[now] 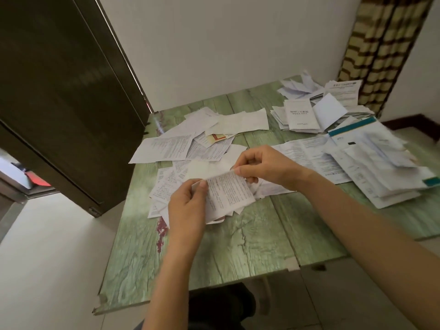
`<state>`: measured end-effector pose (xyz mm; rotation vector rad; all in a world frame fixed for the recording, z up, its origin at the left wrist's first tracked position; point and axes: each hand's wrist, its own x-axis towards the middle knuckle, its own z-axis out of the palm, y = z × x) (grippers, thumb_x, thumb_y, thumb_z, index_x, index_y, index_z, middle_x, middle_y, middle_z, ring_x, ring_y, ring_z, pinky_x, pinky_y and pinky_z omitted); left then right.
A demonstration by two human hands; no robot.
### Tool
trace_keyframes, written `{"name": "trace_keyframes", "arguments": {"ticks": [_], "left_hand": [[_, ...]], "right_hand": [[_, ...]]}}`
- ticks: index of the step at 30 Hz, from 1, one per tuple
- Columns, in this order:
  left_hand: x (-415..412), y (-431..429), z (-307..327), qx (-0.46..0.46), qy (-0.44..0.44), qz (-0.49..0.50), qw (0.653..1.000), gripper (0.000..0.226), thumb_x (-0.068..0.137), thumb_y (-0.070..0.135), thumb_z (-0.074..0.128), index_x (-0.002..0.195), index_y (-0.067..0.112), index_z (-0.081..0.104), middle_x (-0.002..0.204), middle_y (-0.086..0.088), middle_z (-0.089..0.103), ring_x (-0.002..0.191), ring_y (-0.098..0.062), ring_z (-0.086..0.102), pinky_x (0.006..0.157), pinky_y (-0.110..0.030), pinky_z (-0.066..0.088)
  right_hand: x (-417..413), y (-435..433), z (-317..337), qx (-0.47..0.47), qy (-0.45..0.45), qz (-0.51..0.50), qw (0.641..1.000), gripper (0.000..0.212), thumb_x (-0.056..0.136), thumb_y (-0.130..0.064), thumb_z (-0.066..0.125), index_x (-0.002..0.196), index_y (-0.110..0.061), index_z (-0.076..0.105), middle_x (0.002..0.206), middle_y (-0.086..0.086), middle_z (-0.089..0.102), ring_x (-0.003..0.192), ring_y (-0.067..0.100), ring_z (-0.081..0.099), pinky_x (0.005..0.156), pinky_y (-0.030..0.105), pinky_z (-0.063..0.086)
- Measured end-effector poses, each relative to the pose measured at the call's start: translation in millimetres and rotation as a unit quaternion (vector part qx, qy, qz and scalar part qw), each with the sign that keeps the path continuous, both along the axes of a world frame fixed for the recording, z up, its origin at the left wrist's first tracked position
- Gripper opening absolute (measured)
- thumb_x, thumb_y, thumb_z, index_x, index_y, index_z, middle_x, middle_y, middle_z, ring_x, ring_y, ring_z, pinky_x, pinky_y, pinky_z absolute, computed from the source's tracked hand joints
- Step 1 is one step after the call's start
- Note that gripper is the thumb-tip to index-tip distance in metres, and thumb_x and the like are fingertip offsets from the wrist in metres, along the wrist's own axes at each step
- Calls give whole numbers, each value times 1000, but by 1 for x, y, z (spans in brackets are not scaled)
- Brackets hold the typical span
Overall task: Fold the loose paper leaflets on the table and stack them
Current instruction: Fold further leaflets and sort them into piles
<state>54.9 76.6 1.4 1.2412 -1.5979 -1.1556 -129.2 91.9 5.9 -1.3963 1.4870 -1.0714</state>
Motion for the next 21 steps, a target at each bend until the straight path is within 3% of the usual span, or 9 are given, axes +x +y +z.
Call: {"name": "trace_keyframes", "arguments": {"ticks": [4,6,8,11,15,18,21], "left_hand": [[1,8,2,52,58,-38,996,22,95,18,53,83,3,64,82,-10,62,68,-21,63,49,-29,56],[-1,8,1,69,65,-56,994,21,94,14,54,87,-4,61,83,-13,65,66,-23,66,47,-27,55],[-4,12,2,76,72,-81,991,15,95,6,51,88,0,62,82,-14,67,60,-21,66,45,-23,52],[-15,16,3,80,99,-99,987,19,97,0,44,92,4,61,76,-11,69,53,-17,65,45,-23,51],[-24,17,5,78,115,-102,985,19,97,2,44,94,5,63,73,-6,70,54,-18,65,46,-24,51],[-31,20,8,81,128,-108,983,20,96,1,43,93,6,62,76,-10,70,55,-19,65,47,-23,52],[-35,22,9,82,123,-123,981,22,95,-2,41,94,6,62,79,-13,70,56,-19,65,49,-24,53]], "right_hand": [[-3,17,5,-27,8,-58,998,5,85,-3,66,81,-3,69,68,3,63,54,4,53,53,16,44],[-7,33,5,-54,13,-116,992,11,84,-3,66,77,-11,69,70,2,65,55,5,55,53,15,45],[-11,55,6,-89,44,-172,980,14,85,-3,66,77,-15,68,73,1,67,60,5,60,56,15,49],[-29,90,14,-145,102,-273,946,11,85,-5,65,81,-15,68,72,0,66,60,5,61,57,17,51],[-75,130,29,-190,52,-431,881,9,89,-2,59,93,-7,65,65,4,60,47,1,56,49,13,47],[-111,143,22,-175,40,-516,837,11,91,-2,57,97,-4,65,67,5,62,47,1,58,49,13,50],[-125,143,-3,-96,127,-550,820,8,89,-6,59,92,-5,67,75,13,67,46,1,59,48,15,49]]}}
